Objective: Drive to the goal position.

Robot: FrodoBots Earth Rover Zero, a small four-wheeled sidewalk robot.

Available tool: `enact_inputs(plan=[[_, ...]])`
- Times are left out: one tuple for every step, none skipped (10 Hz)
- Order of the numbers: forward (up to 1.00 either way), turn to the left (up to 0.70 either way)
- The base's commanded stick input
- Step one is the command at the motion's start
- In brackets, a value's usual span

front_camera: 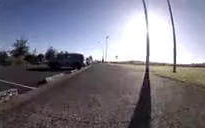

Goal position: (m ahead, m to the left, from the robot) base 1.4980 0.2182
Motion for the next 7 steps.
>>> enact_inputs(plan=[[0.7,0.0],[0.7,0.0],[0.7,0.0],[0.7,0.0],[0.7,0.0],[0.7,0.0],[0.7,0.0]])
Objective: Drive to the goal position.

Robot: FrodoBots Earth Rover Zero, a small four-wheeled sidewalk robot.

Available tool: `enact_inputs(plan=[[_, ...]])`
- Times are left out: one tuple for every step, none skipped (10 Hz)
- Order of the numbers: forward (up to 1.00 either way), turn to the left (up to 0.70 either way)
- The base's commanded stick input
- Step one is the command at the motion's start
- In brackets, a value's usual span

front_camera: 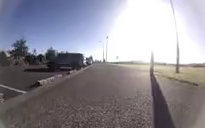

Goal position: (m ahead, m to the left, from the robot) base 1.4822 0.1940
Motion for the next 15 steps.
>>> enact_inputs(plan=[[0.7,0.0],[0.7,0.0],[0.7,0.0],[0.7,0.0],[0.7,0.0],[0.7,0.0],[0.7,0.0],[0.7,-0.05],[0.7,-0.13],[0.7,-0.31],[0.7,-0.35],[0.7,-0.35],[0.7,-0.34],[0.7,-0.33],[0.7,-0.17]])
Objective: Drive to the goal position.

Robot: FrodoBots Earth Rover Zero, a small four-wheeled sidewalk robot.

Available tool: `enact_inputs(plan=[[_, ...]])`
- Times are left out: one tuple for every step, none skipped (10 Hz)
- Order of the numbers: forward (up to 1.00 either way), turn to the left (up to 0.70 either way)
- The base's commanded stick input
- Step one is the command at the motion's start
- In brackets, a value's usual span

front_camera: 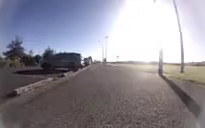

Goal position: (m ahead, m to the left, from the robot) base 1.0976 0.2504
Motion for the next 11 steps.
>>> enact_inputs(plan=[[0.7,0.0],[0.7,0.0],[0.7,0.0],[0.7,0.0],[0.7,0.0],[0.7,0.0],[0.7,0.0],[0.7,0.0],[0.7,0.0],[0.7,0.0],[0.7,0.0]])
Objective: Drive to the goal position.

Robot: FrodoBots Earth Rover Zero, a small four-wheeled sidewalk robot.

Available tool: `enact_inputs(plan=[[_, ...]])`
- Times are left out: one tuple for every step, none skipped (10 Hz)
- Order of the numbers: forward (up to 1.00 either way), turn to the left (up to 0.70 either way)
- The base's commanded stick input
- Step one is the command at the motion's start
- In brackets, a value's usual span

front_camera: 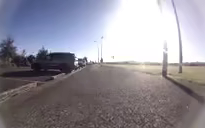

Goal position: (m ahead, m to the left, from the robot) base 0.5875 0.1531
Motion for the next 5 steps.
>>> enact_inputs(plan=[[0.7,0.0],[0.7,0.0],[0.7,0.0],[0.7,0.0],[0.7,0.0]])
